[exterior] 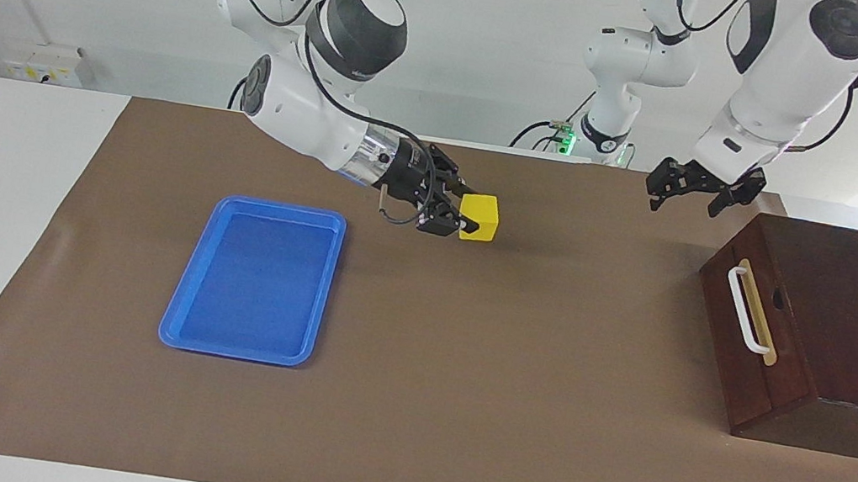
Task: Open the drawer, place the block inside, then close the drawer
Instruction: 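Lift the block with the right gripper while the left gripper reaches the drawer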
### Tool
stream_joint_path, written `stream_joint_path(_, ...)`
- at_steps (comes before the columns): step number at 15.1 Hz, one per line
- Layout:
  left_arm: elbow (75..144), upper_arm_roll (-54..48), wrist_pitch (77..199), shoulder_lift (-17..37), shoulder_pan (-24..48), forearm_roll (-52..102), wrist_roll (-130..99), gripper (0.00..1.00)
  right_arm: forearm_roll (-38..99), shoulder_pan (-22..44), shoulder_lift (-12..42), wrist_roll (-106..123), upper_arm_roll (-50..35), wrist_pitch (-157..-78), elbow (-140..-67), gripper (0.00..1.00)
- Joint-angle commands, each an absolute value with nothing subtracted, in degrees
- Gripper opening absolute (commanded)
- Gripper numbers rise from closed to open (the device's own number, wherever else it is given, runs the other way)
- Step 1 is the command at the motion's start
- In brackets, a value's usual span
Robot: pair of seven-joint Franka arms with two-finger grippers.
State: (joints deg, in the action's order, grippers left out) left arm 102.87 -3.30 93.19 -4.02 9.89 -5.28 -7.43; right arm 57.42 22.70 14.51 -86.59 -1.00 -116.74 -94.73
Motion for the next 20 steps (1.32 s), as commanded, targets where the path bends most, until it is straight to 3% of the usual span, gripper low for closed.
stream_joint_path(1, 105.6, -2.6, 97.3, -2.4, 12.6, -11.4, -9.8, 1.0, 59.2, 22.5, 12.2, -86.0, -1.0, -117.7, -97.9, 0.0)
stream_joint_path(8, 106.1, -2.0, 106.7, 7.5, 12.5, -25.7, -12.7, 1.0, 59.2, 22.6, 12.0, -86.4, -1.1, -118.1, -98.3, 0.0)
stream_joint_path(13, 111.5, -2.0, 117.1, 7.9, 6.5, -28.8, -12.7, 1.0, 59.2, 21.6, 12.0, -86.7, -1.1, -117.8, -98.3, 0.0)
stream_joint_path(20, 112.0, -1.9, 115.9, 10.2, 6.4, -33.3, -14.8, 1.0, 59.2, 20.8, 12.0, -86.7, -0.8, -117.2, -98.3, 0.0)
